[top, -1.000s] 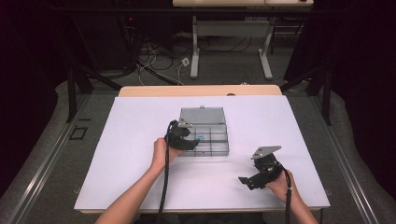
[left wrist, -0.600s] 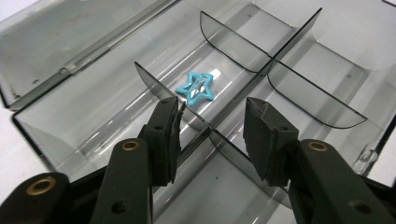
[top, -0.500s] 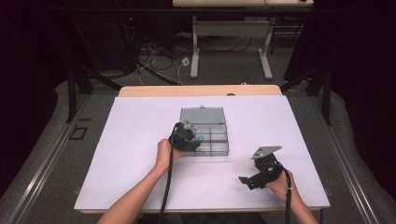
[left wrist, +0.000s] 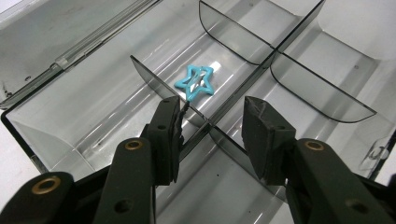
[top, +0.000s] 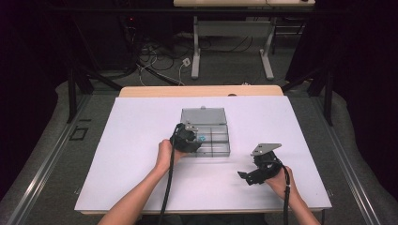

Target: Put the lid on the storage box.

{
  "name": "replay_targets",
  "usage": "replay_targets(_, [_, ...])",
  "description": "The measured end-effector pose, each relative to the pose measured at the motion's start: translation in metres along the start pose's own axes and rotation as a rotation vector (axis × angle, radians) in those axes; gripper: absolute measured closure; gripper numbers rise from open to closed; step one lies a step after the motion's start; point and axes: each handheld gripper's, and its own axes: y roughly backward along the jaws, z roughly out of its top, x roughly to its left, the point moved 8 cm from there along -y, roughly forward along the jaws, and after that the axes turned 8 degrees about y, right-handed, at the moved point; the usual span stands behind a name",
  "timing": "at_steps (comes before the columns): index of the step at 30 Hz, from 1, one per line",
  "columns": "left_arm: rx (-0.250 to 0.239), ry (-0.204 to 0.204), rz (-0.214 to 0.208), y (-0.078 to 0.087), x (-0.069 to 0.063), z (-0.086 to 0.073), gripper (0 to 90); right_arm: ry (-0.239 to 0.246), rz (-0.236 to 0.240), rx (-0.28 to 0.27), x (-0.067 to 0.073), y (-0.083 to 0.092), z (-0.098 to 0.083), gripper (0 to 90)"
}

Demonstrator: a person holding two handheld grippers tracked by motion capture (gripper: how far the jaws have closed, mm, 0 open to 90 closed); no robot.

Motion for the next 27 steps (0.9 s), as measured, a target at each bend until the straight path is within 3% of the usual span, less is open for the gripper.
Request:
replay_targets(5, [-0.007,0.001,0.003,0.0,0.0,0.0,58.0,-0.028,0.009,-0.054,-0.009,-0.003,0.016,18.0])
replay_targets(9, [-0.002,0.006,-0.006,0.0,-0.001,0.0,58.0,-0.058,0.003,-0.078,-0.018,-0.007,0.028,37.4])
replay_targets(14, [-0.003,0.009,-0.007,0.0,-0.001,0.0,58.0,-0.036,-0.011,-0.087,-0.03,-0.017,0.043,55.9])
replay_targets(20, [-0.001,0.009,-0.009,0.0,-0.001,0.0,58.0,-0.05,-0.04,-0.099,-0.046,-0.025,0.058,75.5])
replay_targets(27, [-0.002,0.008,-0.01,0.0,-0.001,0.0,58.0,-0.116,-0.061,-0.107,-0.069,-0.04,0.071,89.8])
